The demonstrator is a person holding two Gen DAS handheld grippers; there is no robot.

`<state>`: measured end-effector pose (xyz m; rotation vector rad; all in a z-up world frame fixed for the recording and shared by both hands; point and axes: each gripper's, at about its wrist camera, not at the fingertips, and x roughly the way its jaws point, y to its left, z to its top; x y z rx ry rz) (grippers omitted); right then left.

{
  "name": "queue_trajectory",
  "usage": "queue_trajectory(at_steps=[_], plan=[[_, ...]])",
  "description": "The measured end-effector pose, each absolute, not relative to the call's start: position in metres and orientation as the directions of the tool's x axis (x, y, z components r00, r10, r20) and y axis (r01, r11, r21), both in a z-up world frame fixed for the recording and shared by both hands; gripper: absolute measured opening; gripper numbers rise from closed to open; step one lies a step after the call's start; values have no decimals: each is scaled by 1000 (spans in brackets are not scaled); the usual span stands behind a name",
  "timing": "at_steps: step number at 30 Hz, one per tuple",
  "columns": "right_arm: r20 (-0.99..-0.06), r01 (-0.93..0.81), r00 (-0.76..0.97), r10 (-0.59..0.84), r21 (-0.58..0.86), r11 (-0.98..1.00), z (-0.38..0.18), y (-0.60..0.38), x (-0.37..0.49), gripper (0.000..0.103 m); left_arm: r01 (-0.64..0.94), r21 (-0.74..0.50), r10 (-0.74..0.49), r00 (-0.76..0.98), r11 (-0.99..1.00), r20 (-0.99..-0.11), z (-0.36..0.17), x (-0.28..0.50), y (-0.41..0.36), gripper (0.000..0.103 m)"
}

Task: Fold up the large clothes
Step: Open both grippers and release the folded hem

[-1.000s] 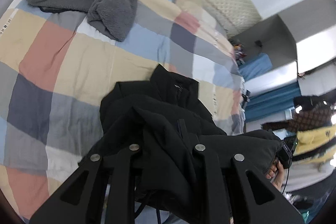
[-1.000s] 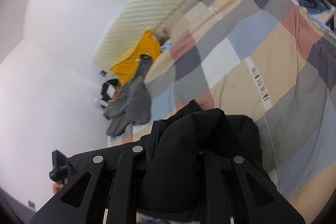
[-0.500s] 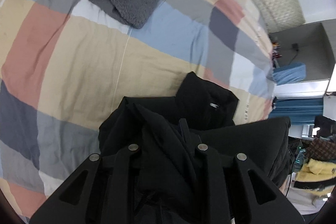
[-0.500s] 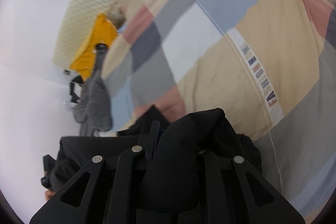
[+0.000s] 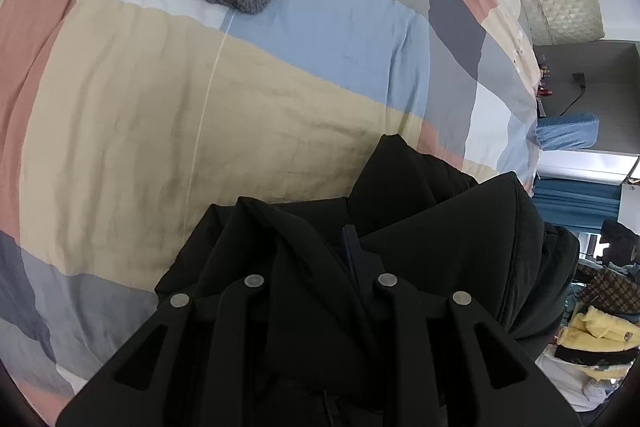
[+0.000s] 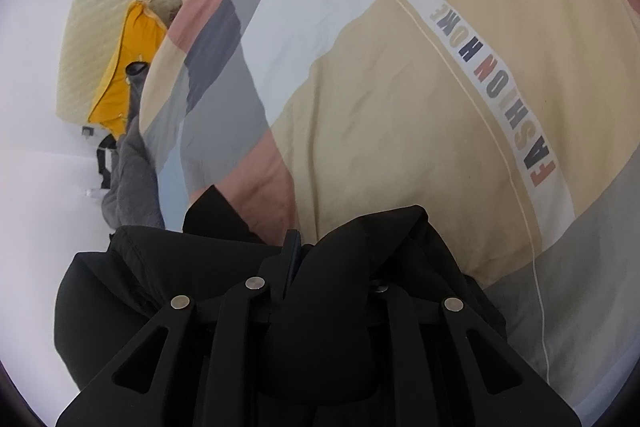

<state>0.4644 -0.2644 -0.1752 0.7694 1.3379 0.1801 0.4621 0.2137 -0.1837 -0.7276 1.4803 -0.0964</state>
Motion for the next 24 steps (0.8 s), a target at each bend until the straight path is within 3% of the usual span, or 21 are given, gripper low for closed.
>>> queue_trajectory(at_steps=[6, 9, 12, 14, 15, 16, 19, 24], plan=[[-785, 236, 256, 563, 616, 751, -157, -262, 452, 23, -400, -480, -462, 147, 781, -874, -166, 446, 213, 27], [-810, 150, 227, 541, 578, 802, -138, -257, 449, 35, -399, -460, -456, 112, 793, -883, -154, 437, 215, 36], [-807, 102, 246, 536, 572, 814, -115, -263, 442, 51, -348, -467, -465, 94, 813, -880, -136, 427, 222, 45], [-818, 82, 271, 508, 545, 834, -96, -269, 437, 89, -332, -472, -467, 100, 817, -879, -122, 418, 226, 60], [-827, 77, 298, 478, 519, 851, -84, -273, 435, 91, -320, -450, -433, 127, 834, -893, -111, 414, 229, 69], [-830, 69, 329, 452, 498, 865, -72, -276, 432, 91, -299, -398, -358, 180, 868, -916, -93, 409, 232, 84], [-823, 37, 441, 357, 414, 909, -28, -276, 422, 91, -204, -375, -311, 288, 904, -906, -52, 400, 228, 85], [-742, -91, 555, 376, 395, 914, 16, -229, 395, 96, -23, -280, -236, 475, 960, -848, -7, 381, 171, 85]])
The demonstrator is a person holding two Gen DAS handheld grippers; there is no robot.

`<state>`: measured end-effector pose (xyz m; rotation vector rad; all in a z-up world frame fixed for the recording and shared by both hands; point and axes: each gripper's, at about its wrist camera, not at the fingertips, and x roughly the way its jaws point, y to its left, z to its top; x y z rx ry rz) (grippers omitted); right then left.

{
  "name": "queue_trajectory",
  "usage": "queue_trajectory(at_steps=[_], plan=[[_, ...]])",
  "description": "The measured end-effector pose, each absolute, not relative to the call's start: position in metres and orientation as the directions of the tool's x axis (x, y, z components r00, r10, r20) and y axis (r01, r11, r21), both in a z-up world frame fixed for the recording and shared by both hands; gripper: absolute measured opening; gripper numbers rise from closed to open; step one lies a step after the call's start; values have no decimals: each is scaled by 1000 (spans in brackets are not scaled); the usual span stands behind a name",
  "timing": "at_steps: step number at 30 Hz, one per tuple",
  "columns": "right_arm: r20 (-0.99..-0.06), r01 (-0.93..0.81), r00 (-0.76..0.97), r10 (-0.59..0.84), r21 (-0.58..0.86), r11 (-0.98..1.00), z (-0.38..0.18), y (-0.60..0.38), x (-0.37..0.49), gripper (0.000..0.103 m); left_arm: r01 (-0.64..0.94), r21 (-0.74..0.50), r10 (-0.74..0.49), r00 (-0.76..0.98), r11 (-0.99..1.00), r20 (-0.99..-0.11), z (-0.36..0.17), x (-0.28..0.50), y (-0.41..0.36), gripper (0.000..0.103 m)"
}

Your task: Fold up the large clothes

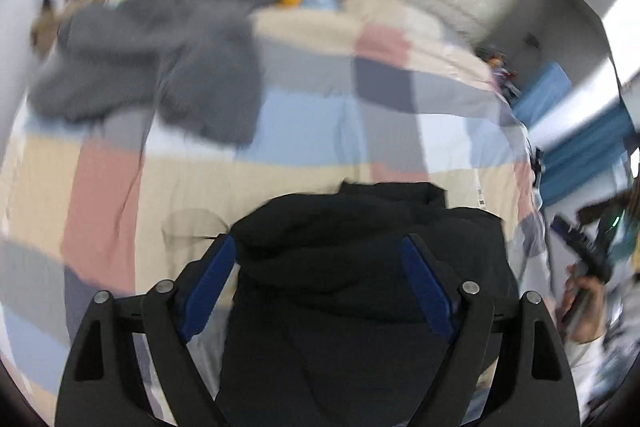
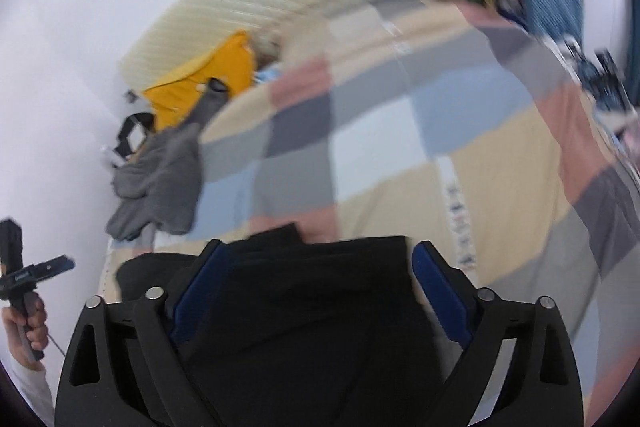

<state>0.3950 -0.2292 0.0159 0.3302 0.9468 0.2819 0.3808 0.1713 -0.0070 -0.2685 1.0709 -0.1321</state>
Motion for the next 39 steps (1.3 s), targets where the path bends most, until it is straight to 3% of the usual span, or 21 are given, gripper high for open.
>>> queue_trajectory(at_steps=[6, 10, 22, 31, 39], plan=[[-731, -194, 561, 388, 340, 920, -12, -151, 369, 96, 67, -227, -224, 569, 972, -791, -34, 371, 88, 85], [-754, -215, 528, 389, 325, 921, -57, -132, 359, 96, 71, -91, -115, 606, 993, -787, -74, 375, 44, 85], [-788, -285, 555, 267, 121, 951, -104, -94, 377, 103, -5, 22, 20, 645, 1000, -764, -131, 395, 39, 85], [-780, -294, 571, 256, 97, 951, -122, -80, 407, 103, -22, 81, 76, 633, 996, -771, -152, 414, 38, 85], [-784, -307, 551, 286, 128, 943, -132, -82, 421, 103, -63, -46, 5, 643, 997, -766, -165, 424, 61, 86]])
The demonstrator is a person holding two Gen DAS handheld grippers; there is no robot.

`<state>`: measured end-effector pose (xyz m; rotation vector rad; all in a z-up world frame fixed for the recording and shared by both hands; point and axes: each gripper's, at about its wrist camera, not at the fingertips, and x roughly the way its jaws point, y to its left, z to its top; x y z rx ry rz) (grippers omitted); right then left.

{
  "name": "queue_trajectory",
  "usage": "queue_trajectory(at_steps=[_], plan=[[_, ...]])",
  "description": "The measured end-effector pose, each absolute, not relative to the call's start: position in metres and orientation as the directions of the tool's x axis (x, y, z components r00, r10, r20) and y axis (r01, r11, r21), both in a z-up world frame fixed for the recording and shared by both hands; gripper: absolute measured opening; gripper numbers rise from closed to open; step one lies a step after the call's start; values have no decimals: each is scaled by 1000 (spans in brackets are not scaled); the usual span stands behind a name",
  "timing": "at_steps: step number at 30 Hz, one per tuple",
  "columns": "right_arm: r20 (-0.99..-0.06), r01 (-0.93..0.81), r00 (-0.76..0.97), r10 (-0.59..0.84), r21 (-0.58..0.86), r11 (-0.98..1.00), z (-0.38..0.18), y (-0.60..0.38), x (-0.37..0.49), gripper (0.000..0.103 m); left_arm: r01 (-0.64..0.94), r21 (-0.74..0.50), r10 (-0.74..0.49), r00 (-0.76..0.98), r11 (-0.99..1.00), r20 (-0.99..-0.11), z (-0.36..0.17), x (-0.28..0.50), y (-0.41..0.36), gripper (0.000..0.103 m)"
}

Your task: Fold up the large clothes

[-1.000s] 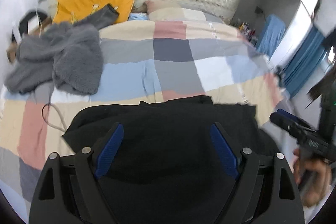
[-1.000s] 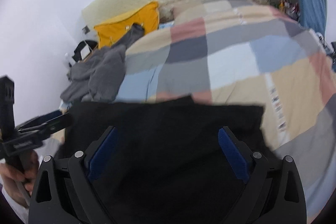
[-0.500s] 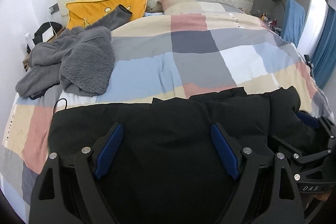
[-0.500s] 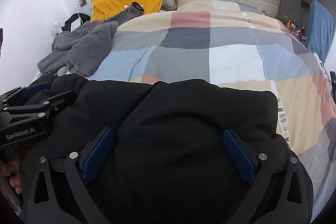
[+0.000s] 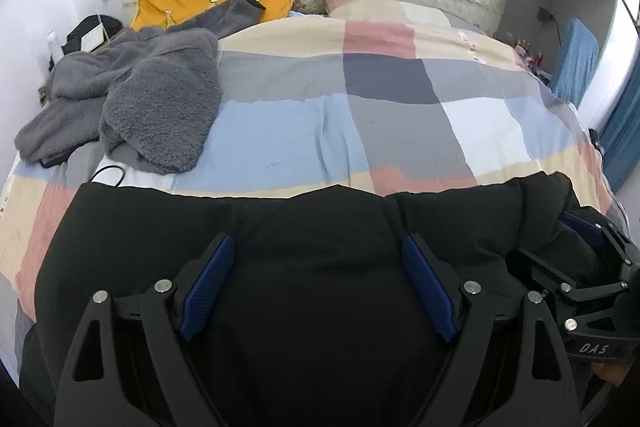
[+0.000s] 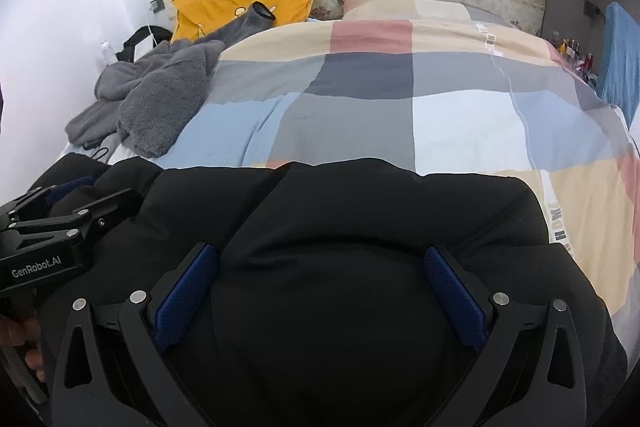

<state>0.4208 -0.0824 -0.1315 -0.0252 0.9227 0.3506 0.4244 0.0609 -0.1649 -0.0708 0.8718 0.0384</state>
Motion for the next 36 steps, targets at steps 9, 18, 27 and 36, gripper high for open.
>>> queue_trajectory(at_steps=[9, 18, 27, 36], plan=[[-778, -316, 560, 285, 118, 942, -133, -91, 413, 103, -68, -20, 29, 655, 997, -755, -165, 408, 66, 87], [-773, -290, 569, 281, 131, 948, -132, -109, 409, 103, -165, 11, 119, 660, 986, -742, -165, 385, 107, 87], [-775, -249, 578, 256, 131, 959, -131, -143, 405, 102, -268, 55, 212, 602, 962, -770, -177, 376, 147, 88], [-759, -147, 633, 151, 74, 986, -108, -177, 383, 102, -271, 90, 242, 604, 959, -759, -170, 368, 144, 88]])
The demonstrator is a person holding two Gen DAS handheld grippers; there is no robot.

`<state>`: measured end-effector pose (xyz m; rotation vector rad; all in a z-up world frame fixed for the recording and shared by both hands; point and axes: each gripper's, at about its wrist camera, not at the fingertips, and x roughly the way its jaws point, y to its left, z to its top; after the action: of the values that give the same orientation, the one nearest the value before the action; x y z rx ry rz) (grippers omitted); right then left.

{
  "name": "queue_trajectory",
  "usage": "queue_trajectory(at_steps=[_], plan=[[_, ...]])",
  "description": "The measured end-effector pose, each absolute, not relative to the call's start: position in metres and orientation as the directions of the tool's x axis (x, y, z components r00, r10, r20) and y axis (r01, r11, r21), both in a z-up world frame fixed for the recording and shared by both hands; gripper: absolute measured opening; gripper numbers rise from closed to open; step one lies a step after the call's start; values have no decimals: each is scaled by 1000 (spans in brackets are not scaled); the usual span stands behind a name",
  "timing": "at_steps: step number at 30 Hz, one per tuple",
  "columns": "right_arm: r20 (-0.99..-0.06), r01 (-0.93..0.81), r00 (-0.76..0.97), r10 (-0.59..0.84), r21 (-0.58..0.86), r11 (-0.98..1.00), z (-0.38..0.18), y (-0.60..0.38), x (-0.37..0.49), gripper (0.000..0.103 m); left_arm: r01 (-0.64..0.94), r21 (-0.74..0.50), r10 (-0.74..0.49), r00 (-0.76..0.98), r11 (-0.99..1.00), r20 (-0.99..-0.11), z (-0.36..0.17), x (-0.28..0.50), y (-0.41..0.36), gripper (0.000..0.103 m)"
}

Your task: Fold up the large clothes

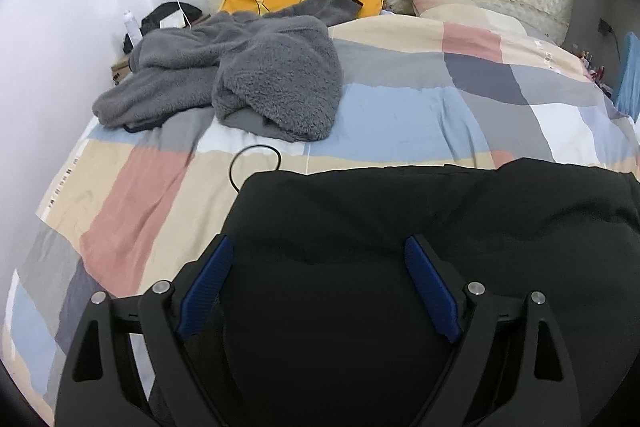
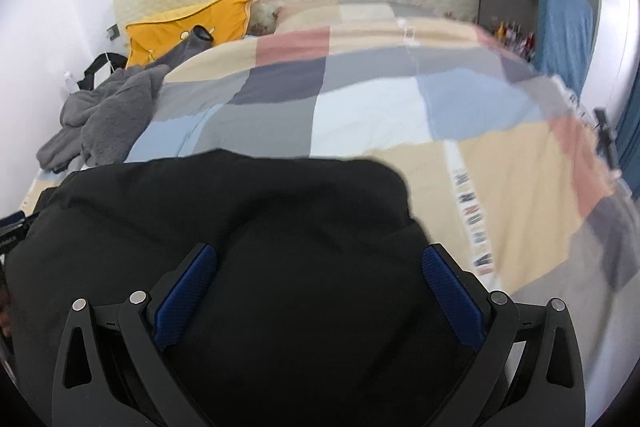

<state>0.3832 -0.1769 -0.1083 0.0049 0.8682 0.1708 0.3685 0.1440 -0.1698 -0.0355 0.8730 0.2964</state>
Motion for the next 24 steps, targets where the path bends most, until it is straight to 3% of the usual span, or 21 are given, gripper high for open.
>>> queue_trajectory(at_steps=[4, 8, 16, 24], plan=[[-707, -142, 690, 155, 77, 987, -70, -182, 367, 103, -254, 44, 202, 640, 966, -741, -142, 358, 139, 89], [-627, -176, 754, 195, 93, 980, -18, -182, 343, 103, -233, -6, 163, 698, 973, -697, -103, 337, 124, 102], [-486, -242, 837, 253, 86, 966, 63, -175, 276, 103, -133, -90, 46, 775, 987, -631, -32, 285, 84, 103], [-404, -289, 865, 298, 85, 953, 101, -170, 205, 103, -64, -66, 16, 831, 996, -556, 25, 223, 55, 103]])
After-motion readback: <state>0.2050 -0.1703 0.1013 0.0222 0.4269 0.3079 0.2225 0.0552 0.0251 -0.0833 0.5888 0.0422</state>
